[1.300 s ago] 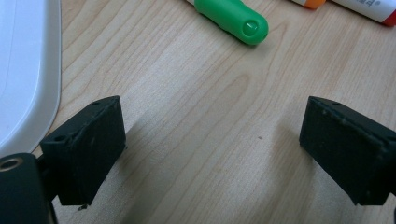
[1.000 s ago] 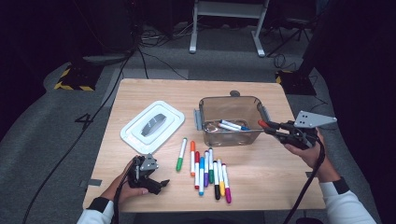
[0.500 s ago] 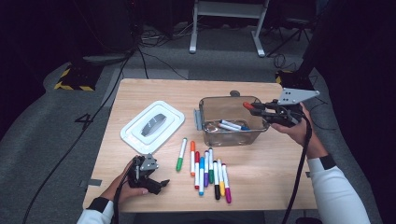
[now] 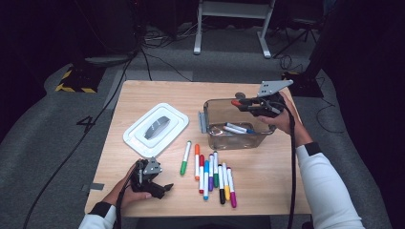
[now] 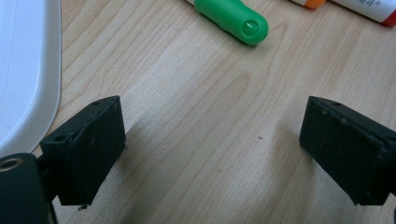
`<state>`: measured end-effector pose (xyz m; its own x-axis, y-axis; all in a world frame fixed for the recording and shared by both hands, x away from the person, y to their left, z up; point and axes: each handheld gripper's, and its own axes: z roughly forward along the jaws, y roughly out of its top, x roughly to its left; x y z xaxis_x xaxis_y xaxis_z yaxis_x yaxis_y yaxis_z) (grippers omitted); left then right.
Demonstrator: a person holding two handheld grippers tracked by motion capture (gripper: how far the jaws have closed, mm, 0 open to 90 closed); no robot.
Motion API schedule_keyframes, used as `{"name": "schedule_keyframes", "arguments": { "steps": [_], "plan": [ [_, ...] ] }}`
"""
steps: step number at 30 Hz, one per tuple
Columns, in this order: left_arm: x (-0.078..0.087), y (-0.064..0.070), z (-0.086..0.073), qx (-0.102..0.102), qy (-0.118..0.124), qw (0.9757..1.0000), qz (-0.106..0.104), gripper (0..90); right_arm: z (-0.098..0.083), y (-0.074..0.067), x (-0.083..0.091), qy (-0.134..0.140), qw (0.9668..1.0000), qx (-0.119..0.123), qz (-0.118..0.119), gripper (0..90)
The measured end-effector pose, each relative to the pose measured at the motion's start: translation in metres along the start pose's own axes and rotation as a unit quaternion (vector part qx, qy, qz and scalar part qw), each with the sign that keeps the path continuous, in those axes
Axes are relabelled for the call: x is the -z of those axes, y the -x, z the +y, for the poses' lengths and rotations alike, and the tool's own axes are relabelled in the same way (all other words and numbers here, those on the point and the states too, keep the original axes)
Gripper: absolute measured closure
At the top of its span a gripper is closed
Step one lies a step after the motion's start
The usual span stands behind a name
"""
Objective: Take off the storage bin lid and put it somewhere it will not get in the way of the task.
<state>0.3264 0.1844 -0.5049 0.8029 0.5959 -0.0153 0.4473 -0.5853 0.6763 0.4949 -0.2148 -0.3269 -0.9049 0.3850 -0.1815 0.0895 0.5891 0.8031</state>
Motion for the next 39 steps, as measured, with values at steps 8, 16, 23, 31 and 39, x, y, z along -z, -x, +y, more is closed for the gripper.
{"name": "schedule_keyframes", "arguments": {
  "steps": [8,16,23,31,39],
  "plan": [
    [0.0,0.0,0.0,0.0,0.001,1.0,0.001,7.5,-0.012,0.012,-0.034,-0.058,0.9983,-0.007,0.011,75.3],
    [0.0,0.0,0.0,0.0,0.001,1.0,0.001,7.5,-0.025,0.012,-0.056,-0.132,0.9899,0.005,0.052,75.3],
    [0.0,0.001,0.0,0.001,0.001,1.0,0.002,7.6,-0.031,0.007,-0.062,-0.172,0.9827,0.016,0.068,74.5],
    [0.0,0.001,-0.001,0.001,0.001,1.0,0.003,7.6,-0.032,0.006,-0.061,-0.183,0.9821,0.004,0.045,56.9],
    [0.0,0.001,-0.001,0.001,0.001,1.0,0.003,7.6,-0.024,0.003,-0.025,-0.077,0.9965,-0.031,0.01,50.3]
  ]
}}
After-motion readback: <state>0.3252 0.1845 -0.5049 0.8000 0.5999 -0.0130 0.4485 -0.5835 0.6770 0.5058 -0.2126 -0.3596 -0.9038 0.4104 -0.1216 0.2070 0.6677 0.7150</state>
